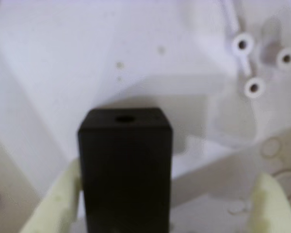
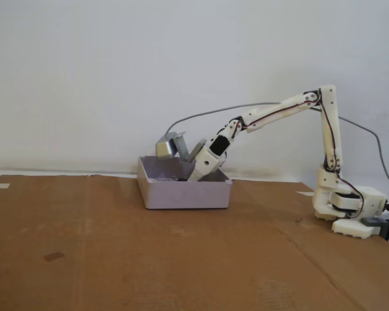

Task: Grasp a block and put it in the box.

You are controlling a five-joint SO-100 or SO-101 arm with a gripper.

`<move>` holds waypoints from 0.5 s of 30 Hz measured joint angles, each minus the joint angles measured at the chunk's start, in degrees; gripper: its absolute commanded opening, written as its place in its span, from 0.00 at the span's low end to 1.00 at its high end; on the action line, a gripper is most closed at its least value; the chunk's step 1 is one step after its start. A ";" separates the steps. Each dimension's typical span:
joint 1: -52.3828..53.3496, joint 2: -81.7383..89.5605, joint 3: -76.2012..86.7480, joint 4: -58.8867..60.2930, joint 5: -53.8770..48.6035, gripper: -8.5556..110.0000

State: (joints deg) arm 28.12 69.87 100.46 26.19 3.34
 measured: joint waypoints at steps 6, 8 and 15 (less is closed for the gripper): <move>-1.41 0.00 0.00 0.00 0.00 0.42; -1.67 0.00 0.00 0.00 0.00 0.42; -2.20 0.00 -1.14 0.00 0.00 0.42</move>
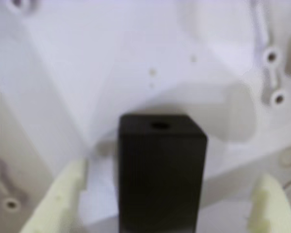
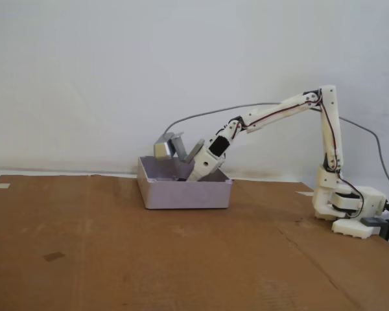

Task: Grasp a block and put it in the box.

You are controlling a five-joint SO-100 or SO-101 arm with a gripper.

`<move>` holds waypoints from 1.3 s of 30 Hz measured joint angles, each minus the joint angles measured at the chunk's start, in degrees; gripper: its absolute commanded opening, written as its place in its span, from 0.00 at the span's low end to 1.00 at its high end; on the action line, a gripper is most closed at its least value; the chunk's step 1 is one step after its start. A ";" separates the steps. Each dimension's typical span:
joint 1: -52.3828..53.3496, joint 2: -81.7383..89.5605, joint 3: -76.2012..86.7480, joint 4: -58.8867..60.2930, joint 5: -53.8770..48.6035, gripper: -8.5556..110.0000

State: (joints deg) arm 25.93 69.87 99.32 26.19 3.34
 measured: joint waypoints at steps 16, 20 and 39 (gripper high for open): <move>0.09 7.82 -2.81 0.00 0.00 0.42; -0.62 10.46 -2.81 0.00 0.00 0.42; -11.25 17.23 -2.81 0.00 0.00 0.39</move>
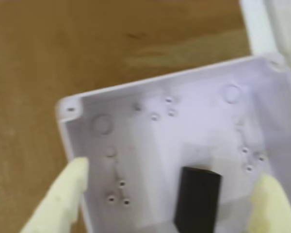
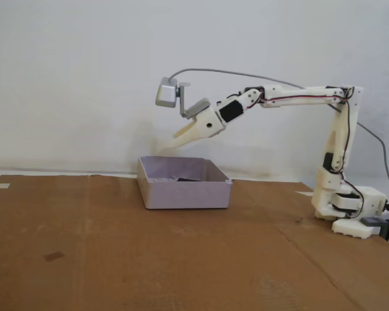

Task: Grasp a block and put it in the box.

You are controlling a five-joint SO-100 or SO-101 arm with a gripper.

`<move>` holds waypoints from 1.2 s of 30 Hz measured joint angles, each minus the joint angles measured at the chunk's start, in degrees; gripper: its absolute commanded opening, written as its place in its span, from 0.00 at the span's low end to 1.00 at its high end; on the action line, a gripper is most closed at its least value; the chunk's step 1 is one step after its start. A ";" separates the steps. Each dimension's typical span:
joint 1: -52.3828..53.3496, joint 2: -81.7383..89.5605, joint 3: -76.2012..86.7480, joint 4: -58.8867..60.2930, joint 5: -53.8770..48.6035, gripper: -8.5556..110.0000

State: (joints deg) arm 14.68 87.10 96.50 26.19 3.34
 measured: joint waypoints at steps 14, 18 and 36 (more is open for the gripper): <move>-3.16 2.37 0.00 0.00 0.00 0.07; -3.16 4.13 0.00 0.00 0.00 0.07; -7.29 4.48 0.00 0.00 0.00 0.07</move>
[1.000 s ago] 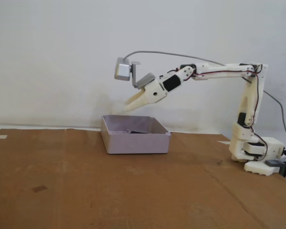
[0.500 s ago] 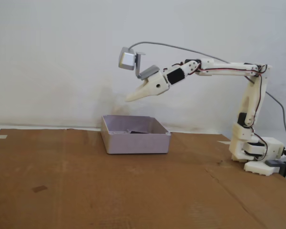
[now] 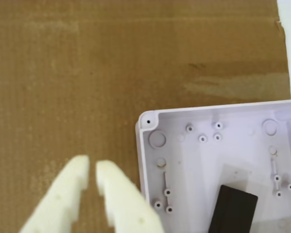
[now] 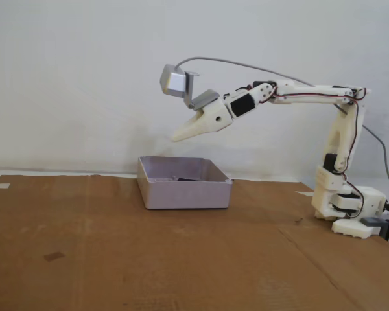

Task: Grasp a block and put it in the box.

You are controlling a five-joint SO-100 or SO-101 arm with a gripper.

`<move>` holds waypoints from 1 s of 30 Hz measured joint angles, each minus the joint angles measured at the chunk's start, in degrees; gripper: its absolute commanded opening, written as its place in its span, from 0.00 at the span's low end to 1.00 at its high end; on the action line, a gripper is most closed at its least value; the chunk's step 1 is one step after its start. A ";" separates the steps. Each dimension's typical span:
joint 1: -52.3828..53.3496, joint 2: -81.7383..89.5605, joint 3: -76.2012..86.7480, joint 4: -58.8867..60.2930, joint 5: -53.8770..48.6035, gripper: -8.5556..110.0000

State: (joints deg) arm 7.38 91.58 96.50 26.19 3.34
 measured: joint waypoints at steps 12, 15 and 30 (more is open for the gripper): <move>-2.99 0.00 0.00 0.00 0.00 0.07; -3.16 0.26 0.00 0.00 0.00 0.07; -3.08 16.08 13.10 0.00 0.00 0.07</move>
State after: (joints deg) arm 4.31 107.67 109.60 26.19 3.34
